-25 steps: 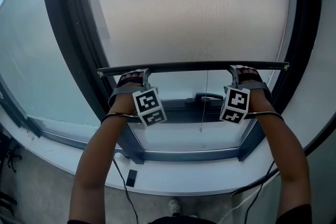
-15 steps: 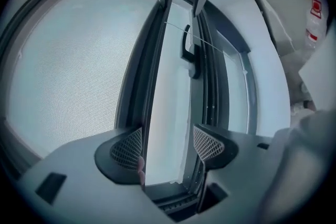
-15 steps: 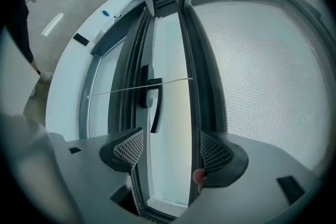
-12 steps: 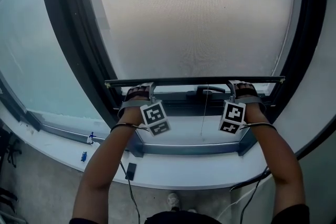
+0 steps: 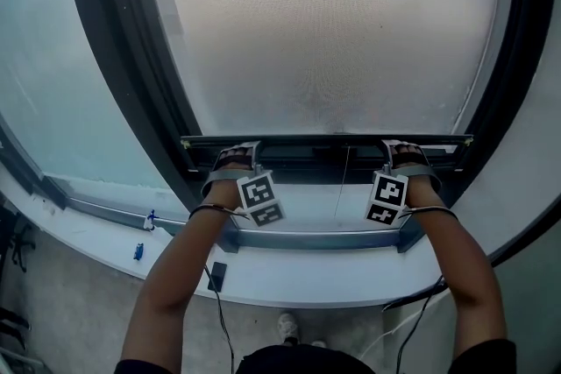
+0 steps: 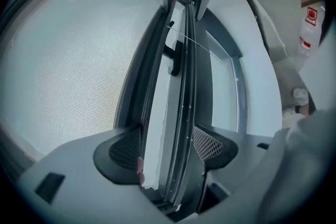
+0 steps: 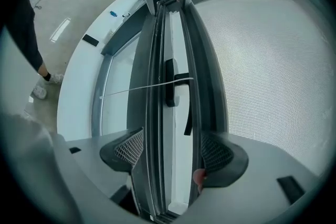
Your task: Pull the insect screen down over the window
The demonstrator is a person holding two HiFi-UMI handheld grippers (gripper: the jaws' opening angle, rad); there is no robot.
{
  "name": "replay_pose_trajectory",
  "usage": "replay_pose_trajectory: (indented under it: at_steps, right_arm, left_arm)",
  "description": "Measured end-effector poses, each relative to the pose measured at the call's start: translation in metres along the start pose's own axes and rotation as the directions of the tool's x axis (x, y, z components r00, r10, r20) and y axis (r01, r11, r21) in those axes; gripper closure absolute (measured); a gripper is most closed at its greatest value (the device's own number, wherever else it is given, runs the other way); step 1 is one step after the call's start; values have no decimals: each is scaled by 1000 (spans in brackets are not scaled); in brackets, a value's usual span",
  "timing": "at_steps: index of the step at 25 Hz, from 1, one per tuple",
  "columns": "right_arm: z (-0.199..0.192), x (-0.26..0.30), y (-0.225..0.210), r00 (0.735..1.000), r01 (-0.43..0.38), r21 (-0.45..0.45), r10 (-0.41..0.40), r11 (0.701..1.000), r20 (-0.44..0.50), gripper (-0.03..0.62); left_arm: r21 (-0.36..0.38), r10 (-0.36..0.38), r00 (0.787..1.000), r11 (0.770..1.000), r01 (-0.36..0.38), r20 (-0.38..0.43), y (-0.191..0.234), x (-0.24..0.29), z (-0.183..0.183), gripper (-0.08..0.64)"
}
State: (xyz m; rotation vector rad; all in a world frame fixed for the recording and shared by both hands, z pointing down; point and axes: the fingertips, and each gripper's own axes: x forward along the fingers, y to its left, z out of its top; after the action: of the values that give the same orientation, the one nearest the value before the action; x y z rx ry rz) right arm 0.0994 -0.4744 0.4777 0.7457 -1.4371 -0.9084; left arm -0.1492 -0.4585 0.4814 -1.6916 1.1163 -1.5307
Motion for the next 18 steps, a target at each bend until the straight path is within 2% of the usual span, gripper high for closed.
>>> replay_pose_trajectory:
  at_steps: [3,8,13,18]
  right_arm:
    - [0,1,2,1000,0,4,0,1000,0,273]
    - [0,3,6,1000,9,11,-9,1000,6,273]
    - [1,7,15,1000,-18,14,18,1000,4,273]
    - [1,18,39,996,-85,20,85,996,2,273]
  left_arm:
    - [26,2,1000,1000,-1,-19,-2,2,-1,262]
    - [29,-3,999,1000,4,-32,-7,3,-2,262]
    - [24,-31,999,999,32,-41,-17,7,-4,262]
    - [20,-89,995,996,90,-54,-44,21,-9,262]
